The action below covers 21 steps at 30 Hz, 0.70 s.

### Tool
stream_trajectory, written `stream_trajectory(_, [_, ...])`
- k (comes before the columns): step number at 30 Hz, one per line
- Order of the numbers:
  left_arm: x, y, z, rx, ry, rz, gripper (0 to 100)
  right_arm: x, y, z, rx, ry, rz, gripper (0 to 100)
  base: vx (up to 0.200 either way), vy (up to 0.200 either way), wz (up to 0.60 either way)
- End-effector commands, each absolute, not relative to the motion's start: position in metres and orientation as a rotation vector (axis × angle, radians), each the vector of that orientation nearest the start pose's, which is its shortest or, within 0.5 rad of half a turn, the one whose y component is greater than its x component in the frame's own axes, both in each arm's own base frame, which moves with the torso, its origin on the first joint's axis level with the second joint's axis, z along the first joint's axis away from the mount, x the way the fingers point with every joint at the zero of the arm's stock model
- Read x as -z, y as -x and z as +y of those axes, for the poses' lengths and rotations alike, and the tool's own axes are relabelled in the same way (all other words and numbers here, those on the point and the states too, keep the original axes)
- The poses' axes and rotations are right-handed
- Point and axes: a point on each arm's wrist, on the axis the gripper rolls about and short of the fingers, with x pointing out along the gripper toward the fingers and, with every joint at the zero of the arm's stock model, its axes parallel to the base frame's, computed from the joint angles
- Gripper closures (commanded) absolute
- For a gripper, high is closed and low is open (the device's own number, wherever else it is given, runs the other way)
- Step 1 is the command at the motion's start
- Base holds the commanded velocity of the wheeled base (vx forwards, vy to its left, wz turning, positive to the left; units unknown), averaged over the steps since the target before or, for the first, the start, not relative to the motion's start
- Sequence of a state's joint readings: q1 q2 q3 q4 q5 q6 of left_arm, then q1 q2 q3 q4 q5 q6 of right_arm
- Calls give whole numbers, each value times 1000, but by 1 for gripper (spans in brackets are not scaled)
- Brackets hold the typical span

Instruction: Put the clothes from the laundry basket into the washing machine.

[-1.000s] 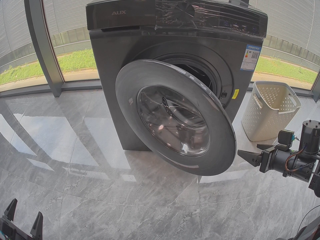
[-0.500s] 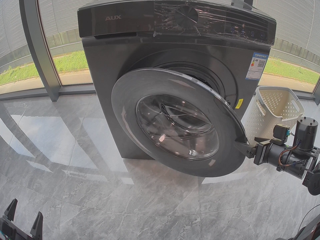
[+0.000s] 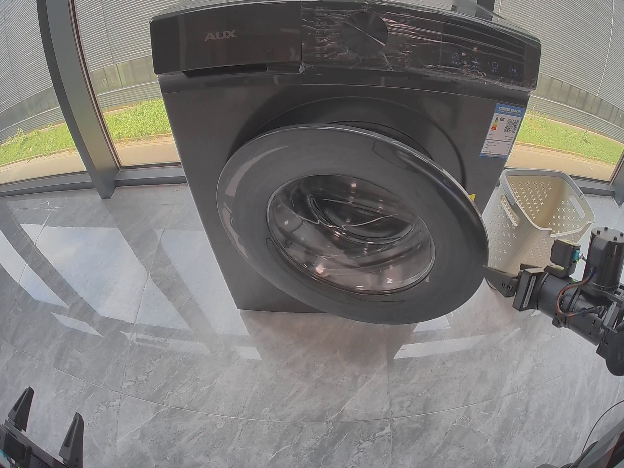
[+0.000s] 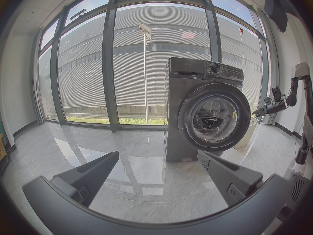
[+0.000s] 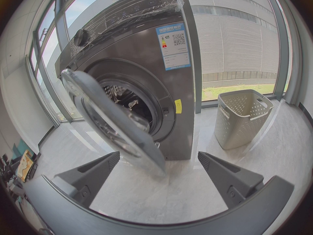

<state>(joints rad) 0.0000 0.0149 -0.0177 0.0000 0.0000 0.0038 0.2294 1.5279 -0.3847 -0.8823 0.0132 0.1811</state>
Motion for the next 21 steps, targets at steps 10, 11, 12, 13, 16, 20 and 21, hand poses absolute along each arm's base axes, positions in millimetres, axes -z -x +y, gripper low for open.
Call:
stream_trajectory(10, [-76, 23, 0, 2, -5, -3, 0, -126, -161, 82, -542, -108, 376, 100, 0, -60, 0])
stream_trajectory(11, [-76, 23, 0, 2, -3, -3, 0, -129, -167, 85, -540, -116, 360, 100, 0, 0, 0])
stream_trajectory(12, [-76, 23, 0, 2, -3, -3, 0, -129, -170, 86, -537, -117, 357, 100, 0, 0, 0])
stream_trajectory(13, [-76, 23, 0, 2, -5, -3, 0, -129, -173, 87, -536, -118, 352, 100, 200, 0, 0])
stream_trajectory(16, [-76, 23, 0, 2, -5, -3, 0, -130, -178, 89, -539, -124, 325, 100, 200, 0, 0])
stream_trajectory(20, [-76, 23, 0, 0, -2, -3, 0, -129, -182, 92, -540, -127, 324, 100, 200, 0, 0])
stream_trajectory(21, [-76, 23, 0, 0, 0, -3, 0, -129, -185, 93, -541, -127, 323, 100, 200, 0, 0])
